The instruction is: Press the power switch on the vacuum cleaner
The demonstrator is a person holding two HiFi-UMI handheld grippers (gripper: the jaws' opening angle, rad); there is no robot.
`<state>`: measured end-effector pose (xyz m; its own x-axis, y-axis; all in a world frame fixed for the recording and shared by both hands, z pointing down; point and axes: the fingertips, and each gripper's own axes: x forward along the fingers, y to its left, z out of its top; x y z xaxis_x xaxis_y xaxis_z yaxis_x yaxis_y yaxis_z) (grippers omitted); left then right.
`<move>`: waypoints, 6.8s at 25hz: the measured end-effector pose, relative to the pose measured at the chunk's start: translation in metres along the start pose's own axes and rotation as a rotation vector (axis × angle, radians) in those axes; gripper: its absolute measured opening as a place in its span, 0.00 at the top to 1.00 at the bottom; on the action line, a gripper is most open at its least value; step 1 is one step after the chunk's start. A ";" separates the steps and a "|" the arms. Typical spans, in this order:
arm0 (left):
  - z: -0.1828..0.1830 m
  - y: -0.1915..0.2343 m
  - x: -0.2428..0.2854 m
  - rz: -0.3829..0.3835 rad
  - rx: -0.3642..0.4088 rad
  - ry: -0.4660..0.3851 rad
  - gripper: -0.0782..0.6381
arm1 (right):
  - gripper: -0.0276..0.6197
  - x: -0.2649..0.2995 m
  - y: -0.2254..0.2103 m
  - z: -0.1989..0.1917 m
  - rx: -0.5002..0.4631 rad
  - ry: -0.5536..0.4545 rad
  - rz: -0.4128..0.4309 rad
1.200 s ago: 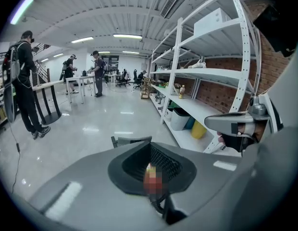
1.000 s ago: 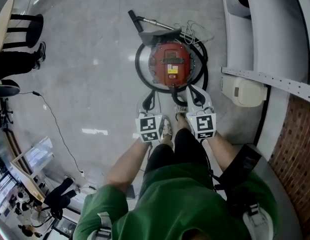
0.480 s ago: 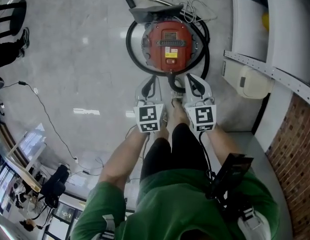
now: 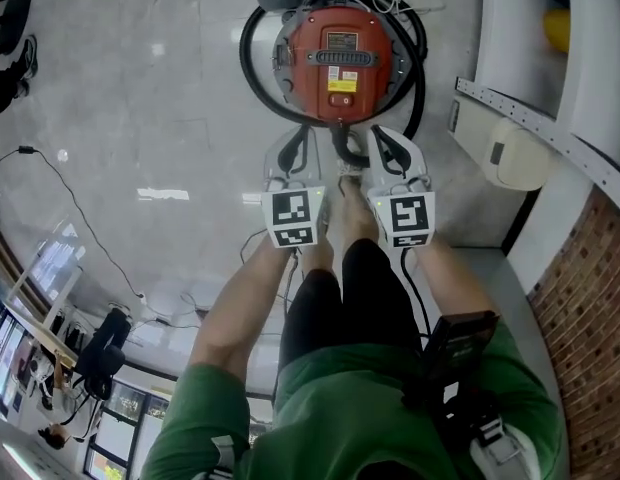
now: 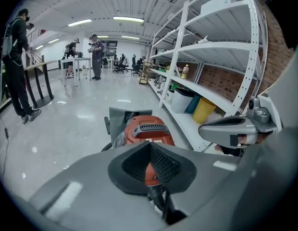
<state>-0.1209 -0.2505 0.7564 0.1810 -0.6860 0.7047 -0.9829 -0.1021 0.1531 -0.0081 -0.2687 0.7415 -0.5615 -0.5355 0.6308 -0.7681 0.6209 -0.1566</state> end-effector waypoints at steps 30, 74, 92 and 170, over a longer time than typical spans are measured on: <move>-0.063 0.022 0.069 -0.029 -0.019 0.095 0.88 | 0.86 0.087 -0.007 -0.084 0.039 0.181 0.054; -0.072 0.029 0.075 -0.013 -0.019 0.120 0.88 | 0.86 0.108 -0.017 -0.099 0.051 0.207 0.042; -0.073 0.028 0.079 0.002 0.019 0.164 0.88 | 0.86 0.107 -0.016 -0.098 -0.083 0.298 -0.014; 0.069 -0.020 -0.471 -0.015 0.113 -0.587 0.88 | 0.95 -0.429 0.195 0.146 -0.162 -0.441 -0.242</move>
<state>-0.1888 0.0248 0.3741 0.1776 -0.9641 0.1972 -0.9837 -0.1683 0.0630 0.0387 -0.0015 0.3292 -0.4773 -0.8427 0.2490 -0.8539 0.5117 0.0951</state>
